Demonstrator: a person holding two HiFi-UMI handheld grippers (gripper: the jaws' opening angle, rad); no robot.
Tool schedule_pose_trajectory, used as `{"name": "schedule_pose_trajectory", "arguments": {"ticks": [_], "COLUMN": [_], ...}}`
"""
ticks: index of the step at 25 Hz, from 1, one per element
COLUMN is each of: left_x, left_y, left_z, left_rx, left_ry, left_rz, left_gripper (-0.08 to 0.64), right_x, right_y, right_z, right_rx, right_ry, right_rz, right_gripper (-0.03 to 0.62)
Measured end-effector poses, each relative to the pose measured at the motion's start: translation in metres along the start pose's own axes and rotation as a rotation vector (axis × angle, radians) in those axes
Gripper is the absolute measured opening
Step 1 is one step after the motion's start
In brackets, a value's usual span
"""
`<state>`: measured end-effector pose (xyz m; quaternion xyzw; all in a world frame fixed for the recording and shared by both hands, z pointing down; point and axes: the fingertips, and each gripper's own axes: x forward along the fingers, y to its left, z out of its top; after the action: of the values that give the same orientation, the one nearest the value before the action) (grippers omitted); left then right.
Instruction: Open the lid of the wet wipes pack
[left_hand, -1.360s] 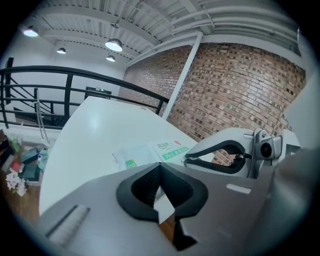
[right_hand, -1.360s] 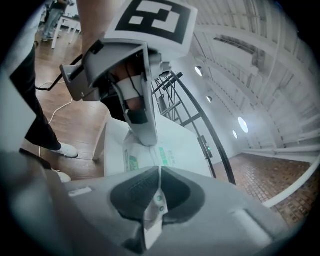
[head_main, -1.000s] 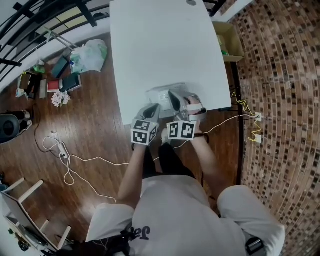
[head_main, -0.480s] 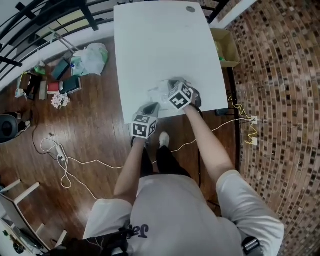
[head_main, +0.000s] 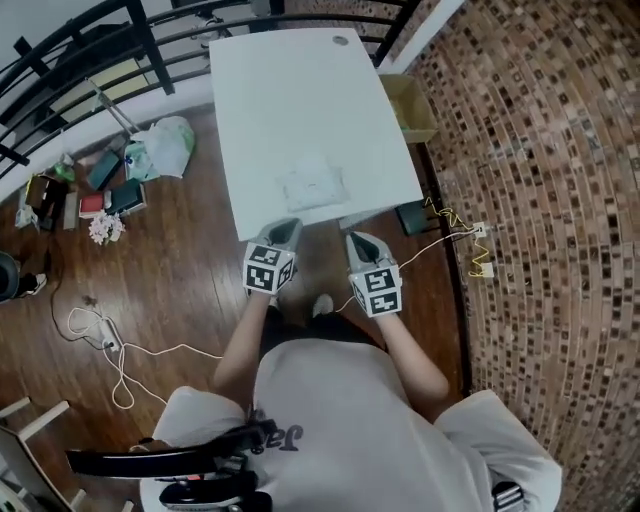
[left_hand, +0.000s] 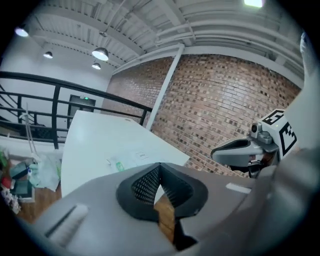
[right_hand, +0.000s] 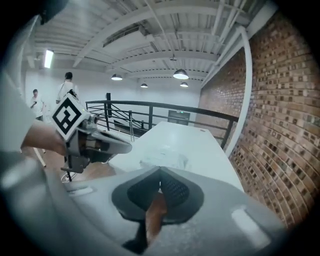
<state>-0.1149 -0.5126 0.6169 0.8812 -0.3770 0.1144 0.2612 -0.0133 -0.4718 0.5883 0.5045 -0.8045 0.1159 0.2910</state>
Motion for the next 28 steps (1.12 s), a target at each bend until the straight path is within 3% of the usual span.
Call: {"name": "schedule_pose_trajectory", "arguments": {"ticks": [4,10,14,16,18,23,28], "left_x": [-0.032,-0.082,-0.106,-0.116,-0.133,-0.179,-0.214], "left_y": [-0.042,-0.137,-0.236,-0.285,-0.309,-0.313,-0.338], "left_z": [-0.013,-0.044,-0.105,-0.138,-0.154,-0.102,-0.037], "left_rx": [0.047,0.040,-0.070,-0.059,-0.037,0.076,0.237], "left_ry": [-0.056,-0.163,-0.148,-0.084,-0.057,-0.199,-0.363], "left_rz": [0.032,0.164,0.204,0.176,0.182,0.267,0.294], "left_gripper": [0.015,0.016,0.015,0.015,0.015,0.015,0.015], "right_x": [-0.060,-0.158,-0.239,-0.272,-0.295,-0.321,-0.343], "right_y": [0.009,0.012,0.020,0.021,0.019,-0.004,0.003], "right_z": [0.004,0.008,-0.039,-0.069,-0.091,-0.094,-0.071], "right_rx": [0.020,-0.003,0.005,0.039,0.059,0.093,0.093], "right_ry": [-0.138,-0.368,-0.373,-0.347,-0.354,-0.381,-0.437], "right_rz": [0.026,0.106,0.172,0.172,0.132,0.027,0.030], "right_gripper": [-0.009,-0.009,-0.009,-0.009,-0.009,-0.010,-0.009]}}
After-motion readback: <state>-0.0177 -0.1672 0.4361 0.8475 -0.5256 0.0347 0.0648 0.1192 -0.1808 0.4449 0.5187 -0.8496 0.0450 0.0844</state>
